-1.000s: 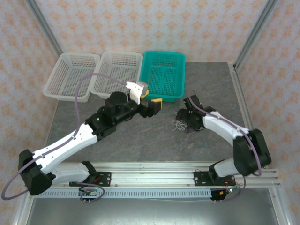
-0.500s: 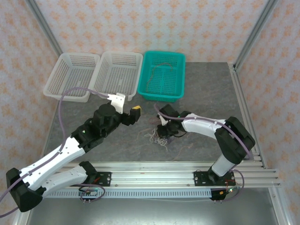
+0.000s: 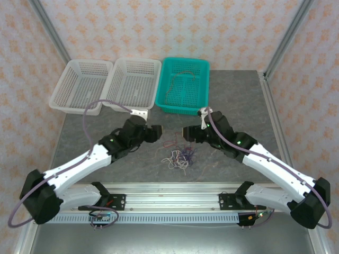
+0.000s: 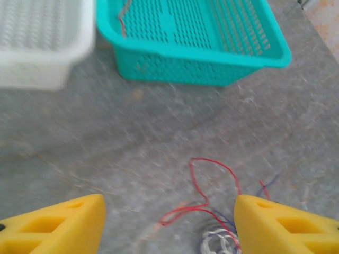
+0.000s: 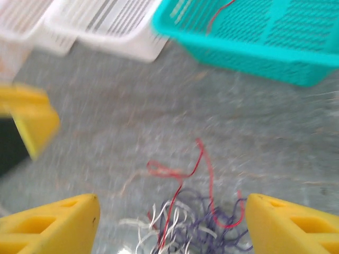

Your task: Untangle the cables

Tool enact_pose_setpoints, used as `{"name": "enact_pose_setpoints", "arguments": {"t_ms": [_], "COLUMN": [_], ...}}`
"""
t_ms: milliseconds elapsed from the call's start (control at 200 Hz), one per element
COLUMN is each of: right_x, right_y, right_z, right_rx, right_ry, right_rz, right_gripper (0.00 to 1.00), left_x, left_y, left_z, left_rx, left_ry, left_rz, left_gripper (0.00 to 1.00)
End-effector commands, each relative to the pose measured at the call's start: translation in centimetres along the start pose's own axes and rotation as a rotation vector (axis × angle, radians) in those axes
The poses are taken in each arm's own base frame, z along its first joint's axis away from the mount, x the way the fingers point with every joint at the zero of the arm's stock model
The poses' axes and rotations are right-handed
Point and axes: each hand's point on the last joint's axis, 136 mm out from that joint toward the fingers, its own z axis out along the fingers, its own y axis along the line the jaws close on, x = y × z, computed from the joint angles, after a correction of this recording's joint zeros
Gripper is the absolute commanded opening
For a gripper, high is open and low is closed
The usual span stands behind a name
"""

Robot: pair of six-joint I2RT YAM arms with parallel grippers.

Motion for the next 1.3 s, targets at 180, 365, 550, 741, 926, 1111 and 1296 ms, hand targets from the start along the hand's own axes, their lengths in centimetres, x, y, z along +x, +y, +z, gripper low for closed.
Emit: {"name": "enact_pose_setpoints", "arguments": {"t_ms": [180, 365, 550, 741, 926, 1111, 1296], "right_x": [3.2, 4.0, 6.2, 7.9, 9.6, 9.5, 7.8], "right_y": [-4.3, -4.0, -4.6, -4.7, -4.6, -6.2, -7.1], "right_z": [3.2, 4.1, 5.3, 7.1, 8.1, 6.2, 3.3], "right_rx": [0.2, 0.174, 0.22, 0.241, 0.224, 0.254, 0.241], "right_ry": [0.081, 0.108, 0.202, 0.328, 0.402, 0.338, 0.185], "right_rz": [0.195, 0.207, 0.263, 0.295, 0.277, 0.309, 0.326], "right_gripper": [0.74, 0.74, 0.74, 0.71, 0.6, 0.59, 0.61], "left_x": [6.0, 5.6, 5.2, 4.7, 3.8, 3.0, 3.1], "left_y": [1.6, -0.1, 0.3, 0.2, -3.8, -3.0, -4.5], "left_z": [5.2, 6.4, 6.4, 6.7, 7.3, 6.6, 8.0], "left_rx": [-0.064, 0.0, -0.065, -0.099, 0.056, 0.076, 0.207], "left_ry": [0.079, 0.099, 0.113, 0.163, 0.265, 0.362, 0.348], "left_rz": [-0.559, -0.565, -0.449, -0.306, 0.209, 0.753, 1.137], "left_gripper": [0.55, 0.7, 0.76, 0.78, 0.74, 0.8, 0.78]}}
